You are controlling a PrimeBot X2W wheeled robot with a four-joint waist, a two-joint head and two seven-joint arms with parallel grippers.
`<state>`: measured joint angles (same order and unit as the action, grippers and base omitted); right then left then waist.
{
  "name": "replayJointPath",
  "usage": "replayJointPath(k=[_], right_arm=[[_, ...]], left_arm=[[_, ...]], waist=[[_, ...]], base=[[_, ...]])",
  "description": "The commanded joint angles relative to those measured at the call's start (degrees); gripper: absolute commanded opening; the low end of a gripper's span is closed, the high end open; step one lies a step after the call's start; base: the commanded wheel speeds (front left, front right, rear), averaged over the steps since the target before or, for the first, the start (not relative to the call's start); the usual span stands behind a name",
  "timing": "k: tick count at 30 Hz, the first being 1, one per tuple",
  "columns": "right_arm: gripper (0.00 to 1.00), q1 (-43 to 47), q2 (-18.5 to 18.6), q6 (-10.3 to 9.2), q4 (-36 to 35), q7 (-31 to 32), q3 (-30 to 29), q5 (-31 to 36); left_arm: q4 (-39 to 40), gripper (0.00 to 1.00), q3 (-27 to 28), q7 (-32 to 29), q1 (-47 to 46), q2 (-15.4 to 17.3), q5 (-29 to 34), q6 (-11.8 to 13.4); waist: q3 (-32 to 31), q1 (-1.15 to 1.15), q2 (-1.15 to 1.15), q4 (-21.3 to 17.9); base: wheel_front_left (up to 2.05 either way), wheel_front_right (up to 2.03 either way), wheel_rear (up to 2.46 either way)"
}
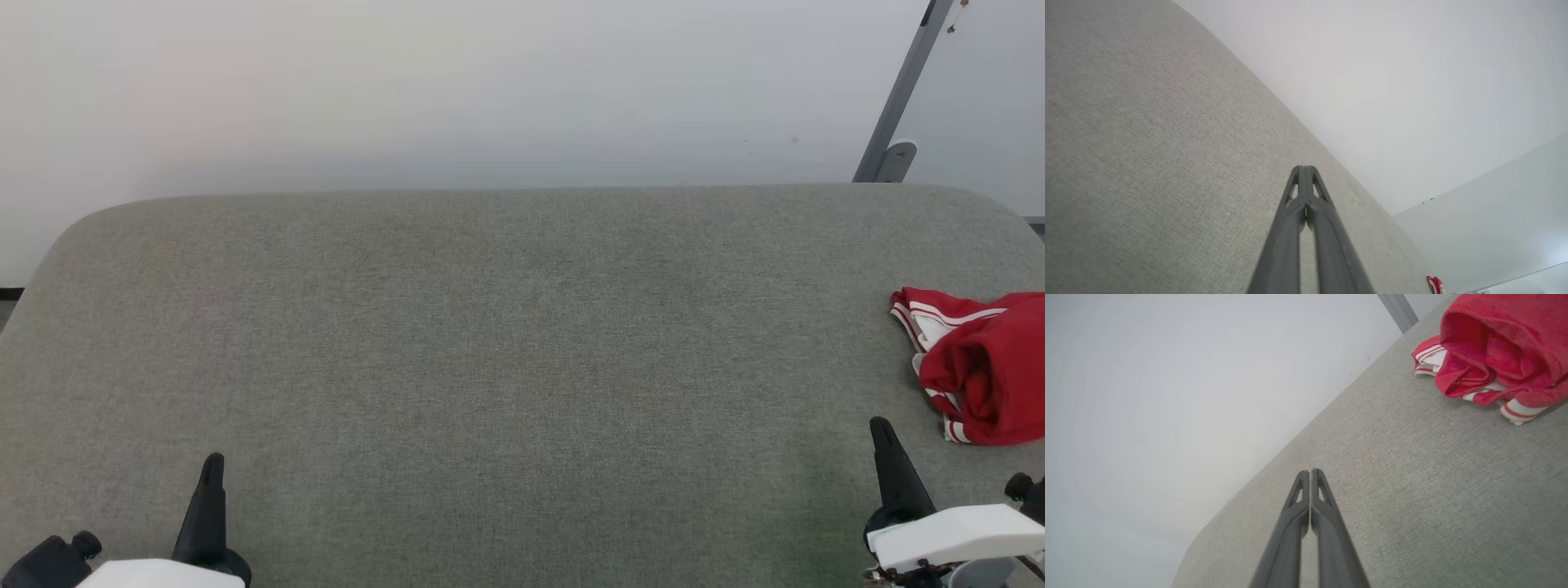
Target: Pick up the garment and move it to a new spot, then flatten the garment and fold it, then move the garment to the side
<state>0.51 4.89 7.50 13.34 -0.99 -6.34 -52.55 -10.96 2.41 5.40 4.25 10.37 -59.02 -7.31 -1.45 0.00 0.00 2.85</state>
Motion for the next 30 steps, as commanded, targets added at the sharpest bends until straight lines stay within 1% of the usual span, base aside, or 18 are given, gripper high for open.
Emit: replayJointPath(k=[1,16,30], right_arm=[[0.00,-1.4,0.0,0.00,-0.5,0.3,-0.2,-1.5],[0.00,-2.8,-0.4,0.00,-0.2,2.1,-0.2,-10.7],[0.00,-3.9,-0.8,0.00,0.0,3.4,-0.2,-17.6]], left_arm=[[0.4,0.00,0.5,-0.5,-1.7,0.1,-1.4,-0.1],[-0.4,0.00,1.4,-3.2,-3.9,-1.7,-9.1,-0.1],[-1.0,0.00,2.0,-5.3,-5.7,-3.0,-15.1,-0.2]], waist=[[0.0,0.00,0.00,0.0],[0.3,0.00,0.00,-0.5],[0.6,0.00,0.00,-1.0]], base=[[0.00,0.00,0.00],[0.00,0.00,0.00],[0.00,0.00,0.00]])
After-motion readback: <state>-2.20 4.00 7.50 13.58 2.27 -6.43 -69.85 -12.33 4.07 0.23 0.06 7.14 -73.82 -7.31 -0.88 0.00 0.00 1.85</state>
